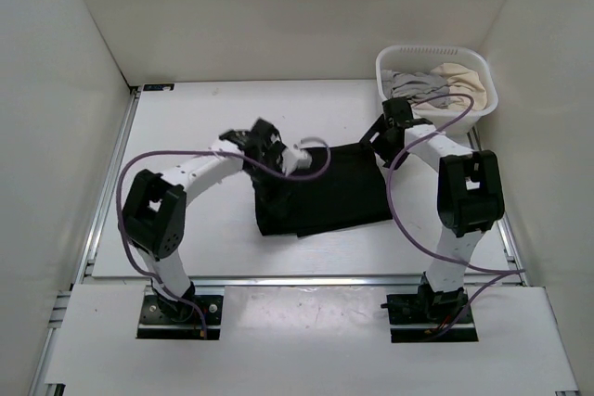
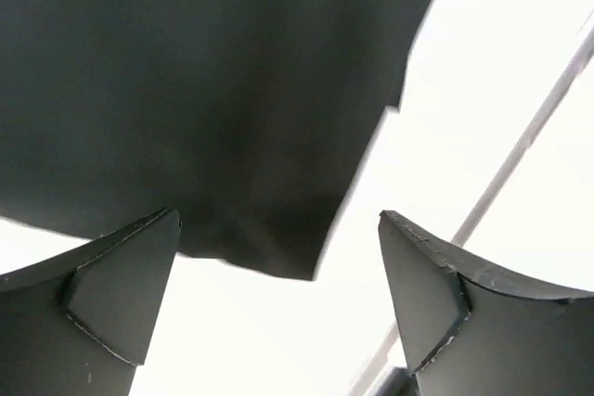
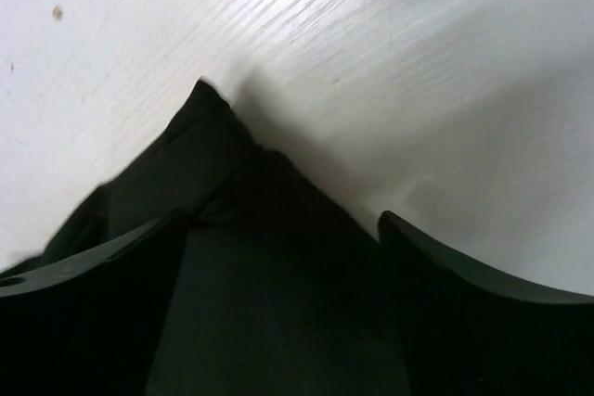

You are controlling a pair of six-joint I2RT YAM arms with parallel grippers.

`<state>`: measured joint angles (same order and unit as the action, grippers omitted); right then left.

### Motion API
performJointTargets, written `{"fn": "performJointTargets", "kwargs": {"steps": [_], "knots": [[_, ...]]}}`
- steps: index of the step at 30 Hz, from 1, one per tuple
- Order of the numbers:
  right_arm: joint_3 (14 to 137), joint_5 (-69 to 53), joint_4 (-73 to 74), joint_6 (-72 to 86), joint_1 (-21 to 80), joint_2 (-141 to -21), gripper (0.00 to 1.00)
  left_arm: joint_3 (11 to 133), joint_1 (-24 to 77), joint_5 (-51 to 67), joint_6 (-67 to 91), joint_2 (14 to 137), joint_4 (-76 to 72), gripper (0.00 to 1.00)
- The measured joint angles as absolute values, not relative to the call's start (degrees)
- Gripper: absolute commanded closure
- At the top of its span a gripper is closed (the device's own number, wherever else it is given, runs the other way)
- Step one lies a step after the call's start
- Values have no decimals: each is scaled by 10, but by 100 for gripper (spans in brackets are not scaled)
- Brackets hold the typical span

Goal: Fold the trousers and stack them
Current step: Fold the trousers

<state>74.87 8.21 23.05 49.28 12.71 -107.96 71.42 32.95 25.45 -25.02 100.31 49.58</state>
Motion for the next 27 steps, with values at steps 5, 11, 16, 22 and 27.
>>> {"fn": "performJointTargets", "kwargs": {"steps": [5,11,16,22,27], "knots": [[747,72,265,427,144,-1023,8,932,235,286,-223,1041,491,0],[665,2,270,349,141,-916,9,1076,171,268,-186,1186,459,0],[535,-55,266,319,118,-894,11,1084,175,251,-168,1311,461,8],[463,-119,226,305,100,-877,35,1075,177,255,-157,1308,454,84],[405,-186,166,315,94,-867,77,1035,173,253,-153,1305,450,86]]}}
